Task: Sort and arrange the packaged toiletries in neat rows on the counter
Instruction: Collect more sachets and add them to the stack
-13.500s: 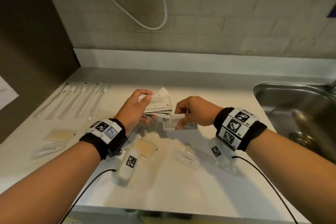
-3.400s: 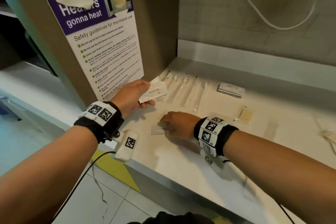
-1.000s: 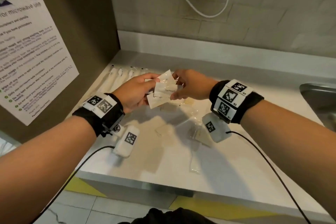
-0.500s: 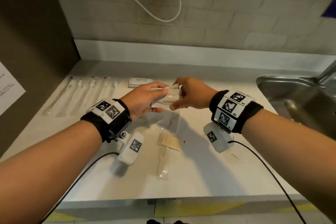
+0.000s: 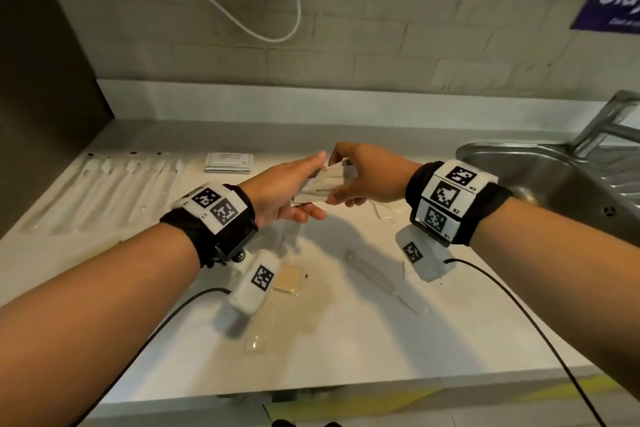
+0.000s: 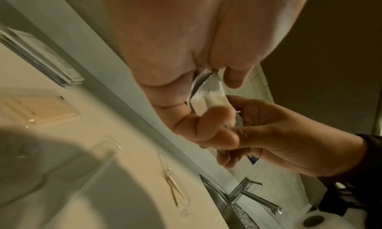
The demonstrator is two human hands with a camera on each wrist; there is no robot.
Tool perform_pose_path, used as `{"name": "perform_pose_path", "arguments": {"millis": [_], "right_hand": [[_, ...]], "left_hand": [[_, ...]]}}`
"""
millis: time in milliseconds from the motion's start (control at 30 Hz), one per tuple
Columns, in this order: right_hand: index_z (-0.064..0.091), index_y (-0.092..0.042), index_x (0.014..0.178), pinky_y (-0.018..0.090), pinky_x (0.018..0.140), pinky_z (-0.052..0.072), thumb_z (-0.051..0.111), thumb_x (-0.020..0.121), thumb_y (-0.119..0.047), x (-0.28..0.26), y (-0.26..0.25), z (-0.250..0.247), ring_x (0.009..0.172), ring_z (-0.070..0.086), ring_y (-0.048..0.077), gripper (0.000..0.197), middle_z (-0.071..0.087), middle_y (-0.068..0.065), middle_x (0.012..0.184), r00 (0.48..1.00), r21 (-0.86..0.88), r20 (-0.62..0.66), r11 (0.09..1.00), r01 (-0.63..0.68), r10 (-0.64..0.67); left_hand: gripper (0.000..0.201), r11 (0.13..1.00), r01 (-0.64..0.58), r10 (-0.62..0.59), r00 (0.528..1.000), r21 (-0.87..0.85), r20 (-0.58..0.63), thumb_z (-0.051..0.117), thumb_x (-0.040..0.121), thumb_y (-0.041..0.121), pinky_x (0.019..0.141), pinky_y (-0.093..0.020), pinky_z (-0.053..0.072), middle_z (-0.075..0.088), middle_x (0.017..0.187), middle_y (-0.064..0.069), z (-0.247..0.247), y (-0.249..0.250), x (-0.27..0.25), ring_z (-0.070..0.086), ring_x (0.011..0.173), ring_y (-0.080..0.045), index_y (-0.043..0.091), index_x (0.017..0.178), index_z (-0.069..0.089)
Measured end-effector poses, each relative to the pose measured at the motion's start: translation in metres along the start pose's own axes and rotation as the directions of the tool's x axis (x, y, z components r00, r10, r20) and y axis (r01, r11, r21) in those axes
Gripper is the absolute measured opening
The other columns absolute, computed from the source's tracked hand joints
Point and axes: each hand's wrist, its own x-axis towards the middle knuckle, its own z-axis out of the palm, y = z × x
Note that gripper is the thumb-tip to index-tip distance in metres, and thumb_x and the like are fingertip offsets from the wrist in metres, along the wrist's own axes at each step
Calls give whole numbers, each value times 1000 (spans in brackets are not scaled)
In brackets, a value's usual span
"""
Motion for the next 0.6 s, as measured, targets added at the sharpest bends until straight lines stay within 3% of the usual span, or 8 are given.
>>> {"name": "perform_pose_path", "arguments": {"millis": [67,233,300,400,500,600], "right_hand": [[49,-14,110,15,46,50,79,79,-22,-2,5,2,49,63,2,43,70,1,76,1000,1,5,1000,12,-12],[52,-16,111,21,54,54,83,73,-28,-18,29,7,61,65,12,50,71,4,91,999,68,20,997,-28,27],[55,-14,114,22,62,50,79,77,-30,-30,48,12,69,64,11,47,69,3,101,991,-22,69,994,-109,111],[61,-10,116,26,82,48,68,85,-21,-51,79,24,97,61,20,34,65,5,115,953,-346,167,920,-185,254],[56,-8,119,29,75,48,68,78,-13,-67,105,41,95,58,23,42,60,7,113,915,-494,178,837,-234,361],[51,-7,118,28,73,43,66,82,-15,-69,115,48,93,55,24,40,58,9,114,933,-485,138,844,-229,332]], "left_hand": [[44,1000,8,-8,999,-1,-41,42,100,47,46,-20,40,66,98,-7,7,-1,3,56,60,-14,15,120,64],[32,1000,-2,3,992,10,-127,50,100,36,45,-17,43,66,101,-12,14,-15,8,54,58,-11,9,111,66],[31,1000,16,-15,987,4,-160,51,100,37,45,-17,45,68,103,-11,14,-21,9,57,58,-12,11,111,65],[33,999,36,-40,977,-23,-207,51,100,37,46,-18,50,70,106,-13,15,-28,10,63,59,-14,12,119,62],[34,998,47,-56,974,-48,-222,50,100,39,46,-18,52,72,104,-14,22,-36,9,68,63,-17,12,116,62],[38,996,62,-75,969,-63,-234,51,99,41,44,-18,51,73,99,-12,31,-43,8,70,64,-19,11,118,62]]}}
